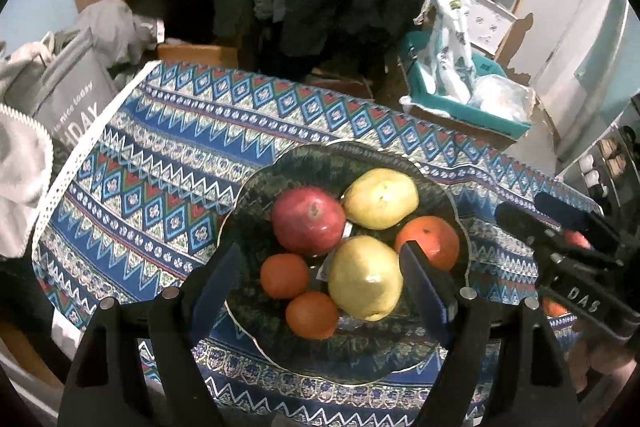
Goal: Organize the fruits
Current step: 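Withdraw both tools from the bowl toward the remaining fruit on the cloth, then move the left tool over the orange while the right tool approaches the red apple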
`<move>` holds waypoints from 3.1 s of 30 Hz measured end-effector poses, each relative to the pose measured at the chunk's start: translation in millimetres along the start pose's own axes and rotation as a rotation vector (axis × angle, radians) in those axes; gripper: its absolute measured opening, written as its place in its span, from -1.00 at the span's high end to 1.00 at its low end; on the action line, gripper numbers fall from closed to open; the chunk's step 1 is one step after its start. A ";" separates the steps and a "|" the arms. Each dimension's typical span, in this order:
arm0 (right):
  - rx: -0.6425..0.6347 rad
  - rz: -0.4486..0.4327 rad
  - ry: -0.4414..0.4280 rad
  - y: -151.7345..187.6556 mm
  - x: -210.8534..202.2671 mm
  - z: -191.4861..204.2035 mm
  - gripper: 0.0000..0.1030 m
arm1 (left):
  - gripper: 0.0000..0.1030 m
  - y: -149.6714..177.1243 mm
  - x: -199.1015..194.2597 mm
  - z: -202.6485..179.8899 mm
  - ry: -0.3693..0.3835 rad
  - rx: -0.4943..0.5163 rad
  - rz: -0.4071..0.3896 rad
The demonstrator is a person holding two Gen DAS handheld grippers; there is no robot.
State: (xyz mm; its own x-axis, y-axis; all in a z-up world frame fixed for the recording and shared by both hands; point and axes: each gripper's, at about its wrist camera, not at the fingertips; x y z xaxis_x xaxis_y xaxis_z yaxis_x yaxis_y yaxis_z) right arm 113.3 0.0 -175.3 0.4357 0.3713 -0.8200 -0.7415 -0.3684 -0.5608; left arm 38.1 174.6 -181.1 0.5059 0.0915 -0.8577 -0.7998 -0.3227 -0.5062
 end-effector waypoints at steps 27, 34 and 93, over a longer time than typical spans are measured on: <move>0.051 -0.213 0.123 -0.5 -128.9 -46.8 -0.37 | -0.61 -10.0 -77.2 -79.5 0.146 0.137 -0.159; 0.070 -0.253 0.169 9.5 -155.5 -64.1 -0.37 | -0.61 -7.2 -92.7 -109.4 0.187 0.181 -0.182; 0.455 -0.137 0.411 153.5 -188.1 -268.0 -0.38 | -0.63 71.4 -18.3 -326.6 0.315 0.498 0.036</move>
State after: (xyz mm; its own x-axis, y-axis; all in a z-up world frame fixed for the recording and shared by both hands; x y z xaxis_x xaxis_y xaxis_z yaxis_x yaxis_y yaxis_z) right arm 54.3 -354.8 -137.9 0.6358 -0.0014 -0.7718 -0.7684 0.0925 -0.6332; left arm 77.3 -157.8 -172.1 0.4859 -0.2205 -0.8457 -0.8353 0.1677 -0.5236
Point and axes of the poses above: each gripper's, at about its wrist camera, not at the fingertips, and x roughly the way its jaws point, z to its left, y to its underside, and after that the axes turned 2 degrees about -y, right-handed
